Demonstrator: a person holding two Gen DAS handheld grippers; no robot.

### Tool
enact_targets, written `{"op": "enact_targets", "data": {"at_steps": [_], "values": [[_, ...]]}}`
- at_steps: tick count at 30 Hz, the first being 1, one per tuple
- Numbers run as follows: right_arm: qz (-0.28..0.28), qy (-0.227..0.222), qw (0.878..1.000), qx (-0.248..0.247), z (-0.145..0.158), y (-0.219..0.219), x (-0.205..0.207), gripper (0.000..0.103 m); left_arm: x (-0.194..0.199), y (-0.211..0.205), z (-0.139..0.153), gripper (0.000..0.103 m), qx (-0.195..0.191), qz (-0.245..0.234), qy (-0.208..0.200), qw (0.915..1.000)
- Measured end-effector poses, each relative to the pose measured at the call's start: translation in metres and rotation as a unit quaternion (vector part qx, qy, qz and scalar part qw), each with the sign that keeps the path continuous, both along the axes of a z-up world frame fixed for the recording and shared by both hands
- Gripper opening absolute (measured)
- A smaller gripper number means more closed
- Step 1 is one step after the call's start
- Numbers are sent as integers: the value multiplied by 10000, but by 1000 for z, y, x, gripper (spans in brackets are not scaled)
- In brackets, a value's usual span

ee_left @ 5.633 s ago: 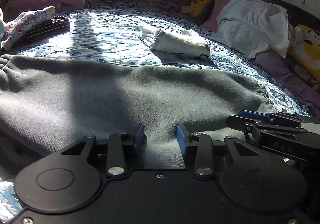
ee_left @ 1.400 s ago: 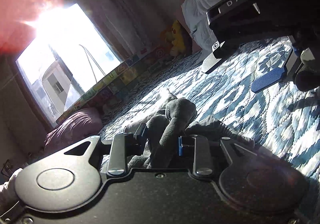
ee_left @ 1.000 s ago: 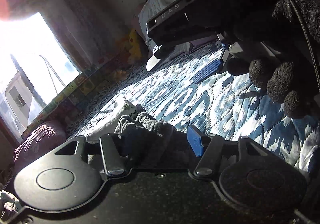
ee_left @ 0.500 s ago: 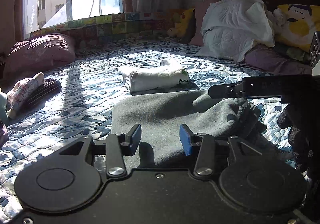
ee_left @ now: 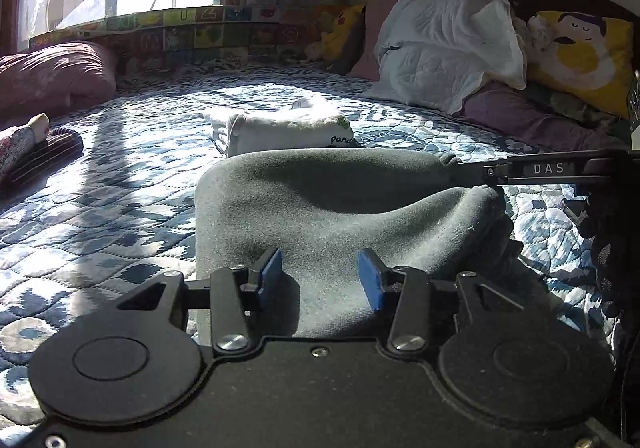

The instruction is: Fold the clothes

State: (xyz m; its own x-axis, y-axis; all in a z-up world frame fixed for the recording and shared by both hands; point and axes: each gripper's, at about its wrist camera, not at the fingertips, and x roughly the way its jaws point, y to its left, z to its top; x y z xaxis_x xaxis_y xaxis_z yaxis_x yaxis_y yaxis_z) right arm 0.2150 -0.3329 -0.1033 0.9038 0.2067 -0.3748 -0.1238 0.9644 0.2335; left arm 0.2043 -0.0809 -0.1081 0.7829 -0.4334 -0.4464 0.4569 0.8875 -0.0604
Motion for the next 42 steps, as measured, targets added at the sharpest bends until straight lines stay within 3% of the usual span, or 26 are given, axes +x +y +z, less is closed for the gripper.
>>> {"op": "enact_targets", "data": {"at_steps": [1,4,6,8,10,13,16,19,22,25,30,34,36,38,42], "values": [[-9,-131,9999,-52,4,2,-4,46,-1,7,7,42,-105,37,-35,9999],[81,-750,9966,-326,19,13,-18,46,2,31,24,42,-440,240,-205,9985],[443,-1149,9904,-632,29,33,-17,46,10,44,31,42,-581,417,-267,9971],[746,-1201,9859,-897,28,52,-9,43,24,53,33,42,-632,576,-260,9960],[893,-1060,9840,-1119,20,66,2,43,36,50,30,42,-541,458,-261,9971],[812,-614,9906,-917,8,61,20,43,52,41,24,42,-364,253,-252,9987],[698,-123,9939,-843,-4,54,33,34,64,32,15,42,-204,44,-155,9997],[703,66,9936,-878,-15,49,33,26,75,24,0,42,34,-92,127,9999],[763,83,9935,-841,-24,48,34,25,82,17,-14,46,365,-195,398,9984],[775,85,9936,-815,-29,48,39,25,84,12,-21,48,603,-230,401,9971],[799,22,9932,-846,-28,48,38,25,81,9,-26,50,727,-231,261,9967],[772,-129,9938,-787,-20,50,30,25,53,9,-3,48,932,-152,-66,9955],[758,-210,9941,-740,-16,50,26,29,29,11,11,49,888,-401,-202,9950],[845,-318,9925,-824,-13,55,20,44,19,9,9,49,878,-482,-146,9949],[856,-110,9910,-1019,-27,58,29,46,22,-7,-22,49,1263,-533,-1,9906]]}}
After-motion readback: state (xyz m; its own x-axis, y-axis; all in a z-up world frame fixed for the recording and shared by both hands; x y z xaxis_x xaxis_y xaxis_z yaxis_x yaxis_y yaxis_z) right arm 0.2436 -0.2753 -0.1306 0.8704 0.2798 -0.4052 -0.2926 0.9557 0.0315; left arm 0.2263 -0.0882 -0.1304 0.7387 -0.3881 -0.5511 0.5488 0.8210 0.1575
